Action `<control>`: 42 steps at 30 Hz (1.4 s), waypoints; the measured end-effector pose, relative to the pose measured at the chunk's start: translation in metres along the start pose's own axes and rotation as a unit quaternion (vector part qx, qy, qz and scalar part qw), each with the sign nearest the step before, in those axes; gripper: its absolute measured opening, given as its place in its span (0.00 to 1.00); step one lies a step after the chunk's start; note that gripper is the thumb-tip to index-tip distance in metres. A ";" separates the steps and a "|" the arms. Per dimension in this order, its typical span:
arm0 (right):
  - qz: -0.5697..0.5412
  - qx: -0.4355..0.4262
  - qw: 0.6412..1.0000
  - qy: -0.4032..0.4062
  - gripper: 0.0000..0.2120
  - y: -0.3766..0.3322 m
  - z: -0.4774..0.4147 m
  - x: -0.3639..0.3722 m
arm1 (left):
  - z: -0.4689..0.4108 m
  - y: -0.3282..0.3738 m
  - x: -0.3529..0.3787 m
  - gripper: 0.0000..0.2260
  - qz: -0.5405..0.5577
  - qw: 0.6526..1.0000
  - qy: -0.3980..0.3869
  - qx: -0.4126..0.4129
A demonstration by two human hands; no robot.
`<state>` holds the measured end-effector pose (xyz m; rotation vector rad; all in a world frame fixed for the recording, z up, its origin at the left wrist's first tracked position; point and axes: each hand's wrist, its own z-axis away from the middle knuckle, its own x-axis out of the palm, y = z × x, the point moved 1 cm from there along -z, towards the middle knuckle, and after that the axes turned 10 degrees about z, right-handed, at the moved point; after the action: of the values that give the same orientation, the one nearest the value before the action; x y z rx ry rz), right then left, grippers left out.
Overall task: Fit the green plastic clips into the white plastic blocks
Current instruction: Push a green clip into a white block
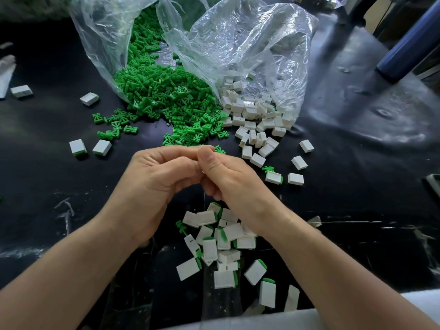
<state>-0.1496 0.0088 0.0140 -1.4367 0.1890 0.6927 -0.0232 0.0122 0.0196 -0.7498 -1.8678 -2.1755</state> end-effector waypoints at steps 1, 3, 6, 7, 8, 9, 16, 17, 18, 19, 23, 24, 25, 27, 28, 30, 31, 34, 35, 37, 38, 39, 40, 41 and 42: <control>0.021 -0.007 1.000 0.008 0.34 -0.001 0.000 -0.003 | -0.001 0.000 -0.001 0.09 -0.006 1.000 0.003 0.003; 0.079 -0.022 0.995 0.054 0.35 -0.002 0.000 -0.013 | -0.002 0.000 -0.003 0.09 -0.028 0.999 0.025 0.009; 0.187 -0.001 0.970 0.158 0.22 0.007 -0.005 -0.034 | -0.001 0.001 -0.005 0.08 -0.084 0.996 0.039 0.010; 0.219 0.013 0.958 0.182 0.16 0.011 -0.007 -0.041 | 0.000 0.001 -0.004 0.09 -0.097 0.995 0.034 0.005; 0.251 0.027 0.948 0.195 0.11 0.016 -0.008 -0.046 | 0.002 0.001 -0.003 0.08 -0.106 0.994 0.026 0.000; 0.281 0.040 0.938 0.201 0.09 0.020 -0.011 -0.050 | 0.003 0.001 0.000 0.08 -0.115 0.993 0.017 -0.005; 0.378 0.094 0.904 0.178 0.16 0.033 -0.017 -0.052 | 0.010 0.002 0.008 0.11 -0.176 0.977 -0.098 -0.075; 0.385 0.096 0.901 0.175 0.16 0.034 -0.018 -0.051 | 0.010 0.001 0.009 0.11 -0.179 0.975 -0.105 -0.080; 0.389 0.098 0.899 0.174 0.15 0.034 -0.018 -0.052 | 0.010 0.001 0.008 0.12 -0.181 0.975 -0.102 -0.077; 0.390 0.098 0.899 0.173 0.14 0.035 -0.019 -0.052 | 0.009 0.001 0.007 0.13 -0.183 0.976 -0.092 -0.071; 0.308 0.059 0.930 0.193 0.07 0.030 -0.016 -0.052 | 0.004 0.000 0.002 0.11 -0.200 0.979 0.001 -0.034; 0.241 0.044 0.952 0.182 0.06 0.026 -0.014 -0.050 | 0.002 -0.001 -0.001 0.09 -0.201 0.979 0.026 -0.021; 0.168 0.032 0.974 0.148 0.05 0.021 -0.012 -0.047 | 0.001 -0.001 -0.002 0.10 -0.205 0.978 0.046 -0.007; 0.058 0.023 0.997 0.052 0.05 0.013 -0.007 -0.041 | -0.001 -0.001 -0.004 0.16 -0.209 0.976 0.062 0.012; 0.025 0.022 0.999 0.010 0.06 0.010 -0.005 -0.038 | 0.000 0.000 -0.003 0.17 -0.201 0.978 0.057 0.016; -0.008 0.021 0.999 -0.039 0.08 0.008 -0.003 -0.034 | 0.002 0.002 0.001 0.13 -0.182 0.983 0.030 0.020; -0.008 0.021 0.999 -0.043 0.10 0.007 -0.003 -0.032 | 0.002 0.002 0.002 0.11 -0.176 0.984 0.023 0.021; 0.020 0.028 0.999 -0.012 0.17 0.010 -0.006 -0.029 | 0.001 0.001 -0.001 0.07 -0.185 0.981 0.052 0.019; 0.036 0.025 0.999 0.011 0.19 0.012 -0.007 -0.028 | 0.000 0.000 -0.003 0.04 -0.186 0.980 0.065 0.017; 0.108 0.005 0.990 0.085 0.18 0.016 -0.010 -0.028 | -0.001 -0.001 -0.004 0.04 -0.189 0.978 0.085 0.011; 0.164 -0.005 0.978 0.131 0.14 0.018 -0.012 -0.028 | -0.001 -0.002 -0.004 0.06 -0.192 0.977 0.088 0.006; 0.215 -0.011 0.963 0.163 0.11 0.019 -0.013 -0.028 | -0.001 -0.003 -0.004 0.07 -0.195 0.977 0.088 0.004; 0.252 -0.013 0.951 0.177 0.13 0.020 -0.015 -0.027 | -0.001 -0.002 -0.003 0.07 -0.196 0.977 0.088 0.001; 0.280 -0.011 0.943 0.177 0.15 0.022 -0.016 -0.025 | -0.001 -0.003 -0.002 0.07 -0.194 0.977 0.087 -0.001; 0.304 -0.010 0.937 0.170 0.18 0.024 -0.018 -0.023 | -0.001 -0.003 -0.002 0.07 -0.190 0.978 0.088 -0.003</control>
<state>-0.1752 -0.0163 0.0029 -1.5165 0.9288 0.9373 -0.0231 0.0115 0.0163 -0.1984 -2.0436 -2.3709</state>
